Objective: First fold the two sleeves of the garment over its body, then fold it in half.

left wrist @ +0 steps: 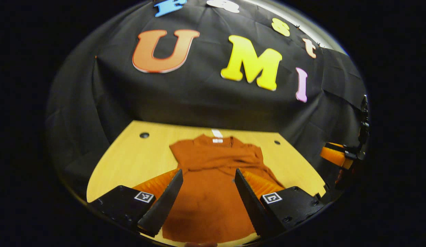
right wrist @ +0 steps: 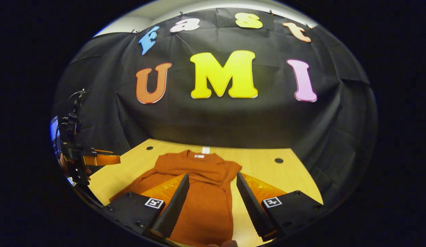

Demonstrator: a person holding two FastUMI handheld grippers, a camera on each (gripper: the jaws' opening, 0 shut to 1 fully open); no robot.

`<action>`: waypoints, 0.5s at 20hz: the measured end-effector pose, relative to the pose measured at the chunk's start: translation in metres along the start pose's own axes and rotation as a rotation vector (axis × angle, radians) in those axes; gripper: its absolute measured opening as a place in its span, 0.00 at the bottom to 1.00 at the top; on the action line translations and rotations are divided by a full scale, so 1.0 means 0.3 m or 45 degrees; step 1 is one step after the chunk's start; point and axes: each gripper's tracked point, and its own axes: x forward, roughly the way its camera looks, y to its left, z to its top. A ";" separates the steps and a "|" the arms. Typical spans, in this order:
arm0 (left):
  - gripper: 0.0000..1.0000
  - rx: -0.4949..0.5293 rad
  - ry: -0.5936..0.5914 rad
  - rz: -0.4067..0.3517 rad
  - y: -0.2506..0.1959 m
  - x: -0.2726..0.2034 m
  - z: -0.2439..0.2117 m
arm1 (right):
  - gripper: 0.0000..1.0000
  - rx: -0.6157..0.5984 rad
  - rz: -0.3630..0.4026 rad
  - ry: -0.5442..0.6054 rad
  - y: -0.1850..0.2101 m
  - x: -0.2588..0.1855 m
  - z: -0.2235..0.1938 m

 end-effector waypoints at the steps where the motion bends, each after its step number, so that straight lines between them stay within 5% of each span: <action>1: 0.99 -0.002 0.066 0.008 0.038 -0.008 -0.084 | 0.89 0.000 -0.001 0.065 -0.024 -0.009 -0.069; 6: 0.99 -0.123 0.356 -0.037 0.136 -0.052 -0.447 | 0.88 -0.020 -0.008 0.303 -0.089 -0.046 -0.368; 10: 0.99 -0.256 0.459 0.063 0.258 -0.112 -0.603 | 0.92 -0.015 -0.018 0.487 -0.128 -0.093 -0.576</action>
